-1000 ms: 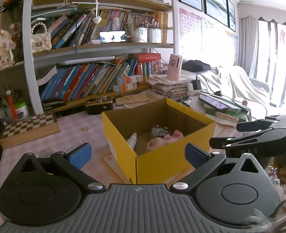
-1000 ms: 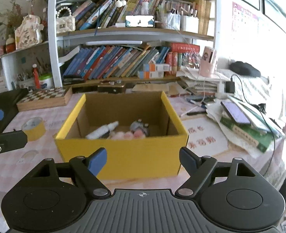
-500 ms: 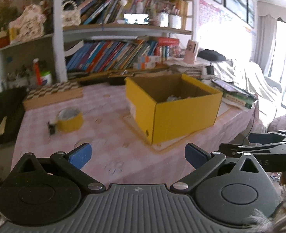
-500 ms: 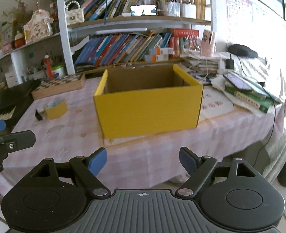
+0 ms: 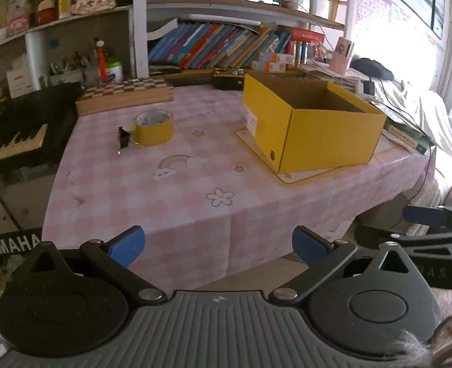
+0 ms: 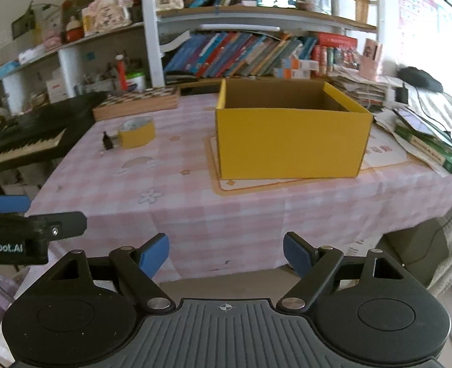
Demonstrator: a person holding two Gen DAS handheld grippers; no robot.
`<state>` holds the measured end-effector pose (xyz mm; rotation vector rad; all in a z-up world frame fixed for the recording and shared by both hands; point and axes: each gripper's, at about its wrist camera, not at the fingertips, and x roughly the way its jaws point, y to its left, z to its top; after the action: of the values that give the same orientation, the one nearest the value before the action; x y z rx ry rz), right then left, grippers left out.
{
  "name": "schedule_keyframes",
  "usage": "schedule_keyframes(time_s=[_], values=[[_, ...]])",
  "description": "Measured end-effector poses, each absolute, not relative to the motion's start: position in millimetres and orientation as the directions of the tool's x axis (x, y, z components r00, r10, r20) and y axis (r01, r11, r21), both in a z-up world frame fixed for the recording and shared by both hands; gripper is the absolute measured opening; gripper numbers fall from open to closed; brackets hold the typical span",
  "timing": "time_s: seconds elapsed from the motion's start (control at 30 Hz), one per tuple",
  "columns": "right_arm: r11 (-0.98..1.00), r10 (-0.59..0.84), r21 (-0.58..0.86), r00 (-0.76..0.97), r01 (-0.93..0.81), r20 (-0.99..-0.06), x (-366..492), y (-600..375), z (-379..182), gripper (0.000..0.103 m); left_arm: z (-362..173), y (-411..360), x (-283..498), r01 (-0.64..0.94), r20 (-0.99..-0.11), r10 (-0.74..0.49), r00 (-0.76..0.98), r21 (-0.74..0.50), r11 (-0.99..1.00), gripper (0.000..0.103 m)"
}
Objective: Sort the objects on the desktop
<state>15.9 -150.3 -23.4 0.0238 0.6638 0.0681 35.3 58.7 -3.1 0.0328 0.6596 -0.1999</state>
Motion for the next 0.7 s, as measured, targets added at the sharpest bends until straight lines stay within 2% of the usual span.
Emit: schedule_keyframes(time_s=[0.33,0.7], values=[[0.997,0.083,0.046,0.776,-0.069,-0.625,16.7,-147.0,-25.6,0.084,-1.9,59.1,35.3,0.175,-0.603,-0.165,0.780,-0.042,0.984,0.103],[0.979,0.182,0.045,0.754,-0.199,-0.631,39.9,-120.3,-27.3,0.084,-3.6,87.3,41.4,0.060,-0.616,-0.076,0.784,-0.046,0.997,0.103]])
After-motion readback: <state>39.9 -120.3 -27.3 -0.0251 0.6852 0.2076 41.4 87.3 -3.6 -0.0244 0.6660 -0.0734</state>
